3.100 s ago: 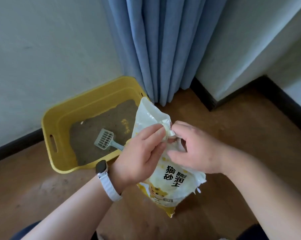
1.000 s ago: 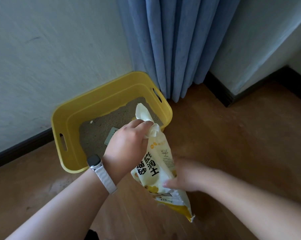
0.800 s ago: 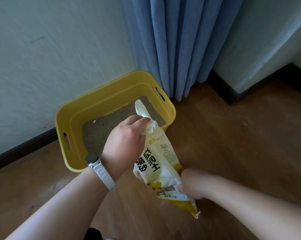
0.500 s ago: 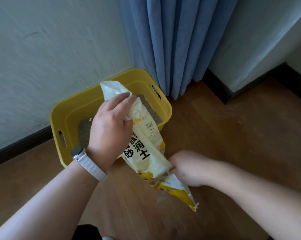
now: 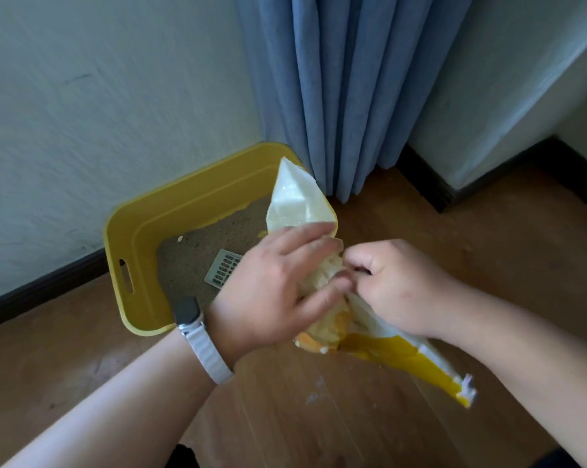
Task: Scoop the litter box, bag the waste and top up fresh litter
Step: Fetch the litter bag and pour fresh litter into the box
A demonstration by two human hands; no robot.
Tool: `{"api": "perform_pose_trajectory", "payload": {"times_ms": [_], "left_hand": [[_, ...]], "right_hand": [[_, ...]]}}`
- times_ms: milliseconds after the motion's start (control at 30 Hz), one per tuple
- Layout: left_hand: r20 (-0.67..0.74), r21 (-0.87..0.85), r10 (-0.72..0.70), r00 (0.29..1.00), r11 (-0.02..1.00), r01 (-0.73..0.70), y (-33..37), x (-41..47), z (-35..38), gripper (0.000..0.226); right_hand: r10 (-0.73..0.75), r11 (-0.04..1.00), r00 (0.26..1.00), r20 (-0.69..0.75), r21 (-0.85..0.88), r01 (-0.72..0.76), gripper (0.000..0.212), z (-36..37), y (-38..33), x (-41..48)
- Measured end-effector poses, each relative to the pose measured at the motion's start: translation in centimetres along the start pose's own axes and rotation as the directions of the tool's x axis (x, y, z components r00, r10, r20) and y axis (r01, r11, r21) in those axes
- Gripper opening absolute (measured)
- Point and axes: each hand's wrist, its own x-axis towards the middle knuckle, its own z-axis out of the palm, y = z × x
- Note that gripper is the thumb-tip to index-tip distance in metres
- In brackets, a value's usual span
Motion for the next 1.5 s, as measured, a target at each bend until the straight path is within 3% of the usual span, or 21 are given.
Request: {"api": "perform_pose_trajectory", "payload": {"times_ms": [133, 367, 567, 667, 733, 833, 900, 1000, 1200, 1433, 1500], "left_hand": [[0.005, 0.042, -0.002, 1.000, 0.999, 0.002, 0.6, 0.2, 0.6, 0.079], [-0.125, 0.221, 0.121, 0.985, 0.971, -0.091, 0.2, 1.0, 1.0, 0.036], [-0.234, 0.285, 0.127, 0.964, 0.957, -0.057, -0.1, 0.8, 0.3, 0.036], [-0.298, 0.256, 0.038, 0.954, 0.966, 0.041, -0.4, 1.0, 0.1, 0.033], [-0.361, 0.207, -0.055, 0.931, 0.969, 0.138, -0.9, 1.2, -0.3, 0.029], [-0.425, 0.104, -0.170, 0.889, 0.967, 0.234, -1.1, 1.5, -0.8, 0.022], [-0.420, 0.097, -0.183, 0.889, 0.965, 0.244, -0.9, 1.7, -0.8, 0.017], [-0.423, 0.093, -0.212, 0.881, 0.957, 0.275, -0.7, 2.1, -0.7, 0.011], [-0.450, 0.038, -0.274, 0.850, 0.945, 0.324, -0.8, 2.7, -0.8, 0.011], [-0.490, -0.039, -0.430, 0.758, 0.880, 0.474, 0.0, 3.9, -1.2, 0.012], [-0.480, -0.035, -0.409, 0.776, 0.893, 0.449, 1.0, 4.5, -1.1, 0.011]], "right_hand": [[-0.020, 0.996, 0.995, -0.098, 0.089, 0.028, 0.039, -0.9, -0.6, -0.2], [-0.056, 0.993, 0.991, -0.123, 0.096, 0.068, 0.039, -1.2, -0.6, 0.3], [-0.180, 0.982, 0.975, -0.128, 0.034, 0.186, 0.035, -0.9, -0.5, 0.8], [-0.217, 0.976, 0.965, -0.145, -0.017, 0.217, 0.028, -1.3, -0.2, 1.2], [-0.149, 0.982, 0.984, -0.099, -0.135, 0.135, 0.019, -2.1, 0.8, 1.6], [0.051, 0.932, 0.998, -0.044, -0.357, -0.063, 0.026, -2.9, 2.9, 1.9], [0.170, 0.893, 0.983, -0.072, -0.411, -0.185, 0.033, -3.4, 3.9, 1.9], [0.306, 0.883, 0.949, -0.071, -0.350, -0.311, 0.038, -4.4, 5.2, 1.8], [0.293, 0.948, 0.940, -0.174, -0.074, -0.310, 0.032, -5.6, 6.0, 1.6], [0.177, 0.978, 0.945, -0.276, 0.159, -0.137, 0.024, -6.6, 5.0, 1.2], [0.130, 0.972, 0.938, -0.321, 0.229, -0.056, 0.024, -7.1, 4.2, 0.9]]}}
